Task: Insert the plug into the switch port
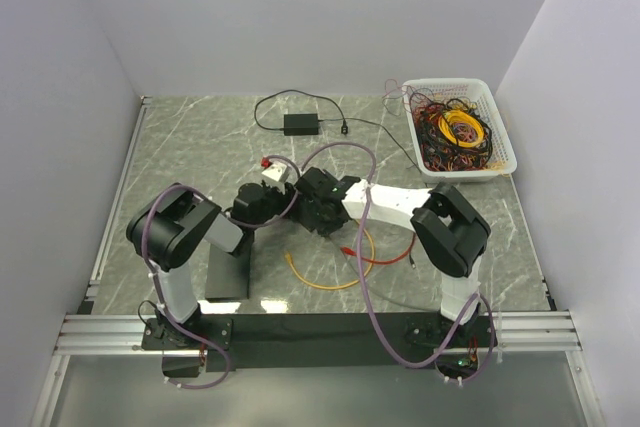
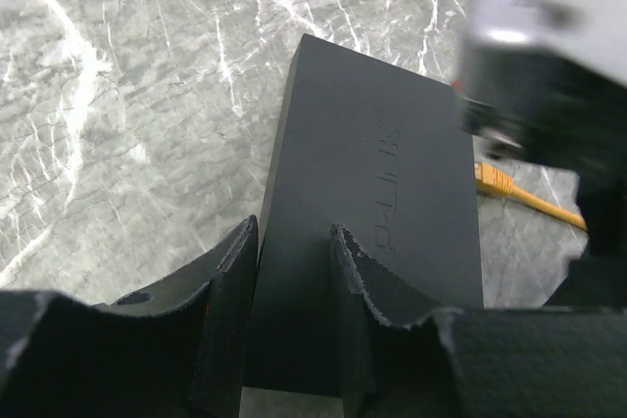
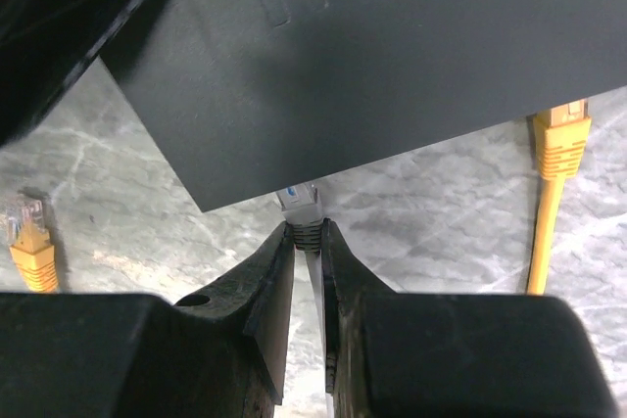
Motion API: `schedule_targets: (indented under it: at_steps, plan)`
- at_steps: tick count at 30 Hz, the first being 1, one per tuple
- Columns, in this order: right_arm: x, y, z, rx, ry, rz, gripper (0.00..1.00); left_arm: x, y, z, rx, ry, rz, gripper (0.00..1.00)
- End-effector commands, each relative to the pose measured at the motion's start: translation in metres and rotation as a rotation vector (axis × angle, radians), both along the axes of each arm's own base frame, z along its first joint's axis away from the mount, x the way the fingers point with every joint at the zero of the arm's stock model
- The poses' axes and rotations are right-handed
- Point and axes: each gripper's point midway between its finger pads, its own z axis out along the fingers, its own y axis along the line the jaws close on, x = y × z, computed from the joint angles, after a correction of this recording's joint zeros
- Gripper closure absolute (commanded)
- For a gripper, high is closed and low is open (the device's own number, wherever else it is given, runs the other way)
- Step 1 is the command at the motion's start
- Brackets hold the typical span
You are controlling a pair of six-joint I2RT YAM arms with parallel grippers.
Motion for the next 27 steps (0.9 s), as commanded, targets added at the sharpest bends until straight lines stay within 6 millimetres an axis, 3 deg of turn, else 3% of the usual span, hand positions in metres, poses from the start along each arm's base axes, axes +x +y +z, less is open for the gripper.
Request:
schedule_targets:
  at_steps: [1, 9, 13, 16, 24, 27]
  plan:
    - [0.111, 0.092, 0.12, 0.459, -0.413, -0.083, 1.0, -0.111, -0.048, -0.048, 0.099, 0.193, -0.387, 0.88]
    - [0.119, 0.105, 0.152, 0.588, -0.466, -0.069, 1.0, -0.133, -0.063, -0.06, 0.094, 0.25, -0.504, 0.85]
    - [0.123, 0.109, 0.146, 0.584, -0.472, -0.051, 1.0, -0.141, -0.067, -0.061, 0.07, 0.267, -0.544, 0.83]
    - [0.124, 0.107, 0.148, 0.608, -0.478, -0.051, 1.0, -0.14, -0.066, -0.068, 0.088, 0.281, -0.538, 0.84]
    - [0.125, 0.106, 0.18, 0.654, -0.518, -0.043, 1.0, -0.138, -0.064, -0.072, 0.101, 0.274, -0.53, 0.85]
    - [0.129, 0.109, 0.175, 0.64, -0.514, -0.042, 1.0, -0.138, -0.064, -0.073, 0.105, 0.275, -0.534, 0.85]
